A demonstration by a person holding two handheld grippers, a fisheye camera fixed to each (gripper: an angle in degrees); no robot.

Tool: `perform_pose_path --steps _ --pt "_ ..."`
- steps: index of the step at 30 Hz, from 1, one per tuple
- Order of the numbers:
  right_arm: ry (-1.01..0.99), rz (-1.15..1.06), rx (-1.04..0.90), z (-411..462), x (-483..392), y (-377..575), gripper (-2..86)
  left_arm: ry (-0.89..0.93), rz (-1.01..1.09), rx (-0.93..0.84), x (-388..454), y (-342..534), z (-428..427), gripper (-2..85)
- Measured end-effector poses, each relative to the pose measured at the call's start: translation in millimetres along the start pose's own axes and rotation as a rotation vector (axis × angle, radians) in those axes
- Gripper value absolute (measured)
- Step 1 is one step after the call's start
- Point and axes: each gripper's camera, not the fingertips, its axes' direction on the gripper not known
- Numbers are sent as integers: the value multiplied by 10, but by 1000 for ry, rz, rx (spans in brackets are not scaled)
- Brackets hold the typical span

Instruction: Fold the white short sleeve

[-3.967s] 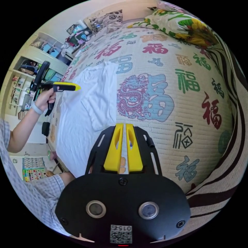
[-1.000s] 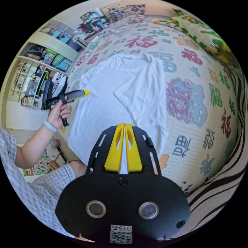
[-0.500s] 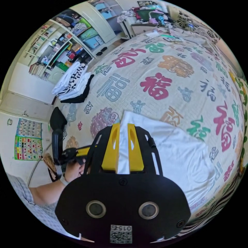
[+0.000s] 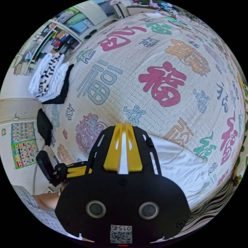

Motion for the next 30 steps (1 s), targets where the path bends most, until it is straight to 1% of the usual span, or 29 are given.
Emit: perform_pose_path --steps 3,7,11,13,17,19,21,23,25,26,28,30 --pt "-89 51 124 -353 265 235 3 -17 127 -5 300 61 -88 -7" --pt "-129 159 235 -715 701 725 3 -64 343 -46 798 223 -21 -7" --pt "-104 237 218 -725 1005 1040 5 -71 444 -136 1084 397 277 -7" --pt "-128 299 224 -688 1170 1184 7 -104 503 -185 1225 525 478 -6" --pt "-141 369 230 -630 1371 1316 14 -125 557 -283 1359 689 757 -2" --pt "-103 416 205 -615 1477 1373 26 -127 573 -349 1418 764 894 5" --pt "-53 472 184 -648 1542 1409 38 -115 587 -363 1477 792 927 13" --pt "21 472 199 -745 1547 1437 48 -113 591 -336 1549 780 912 22" --pt "74 432 234 -894 1499 1433 55 -136 592 -272 1652 719 927 41" --pt "68 408 244 -924 1477 1420 56 -146 594 -258 1676 698 947 46" --pt "1 283 244 -965 1369 1328 54 -185 588 -221 1743 610 1102 59" --pt "-45 202 193 -922 1295 1245 50 -184 578 -243 1770 563 1280 54"
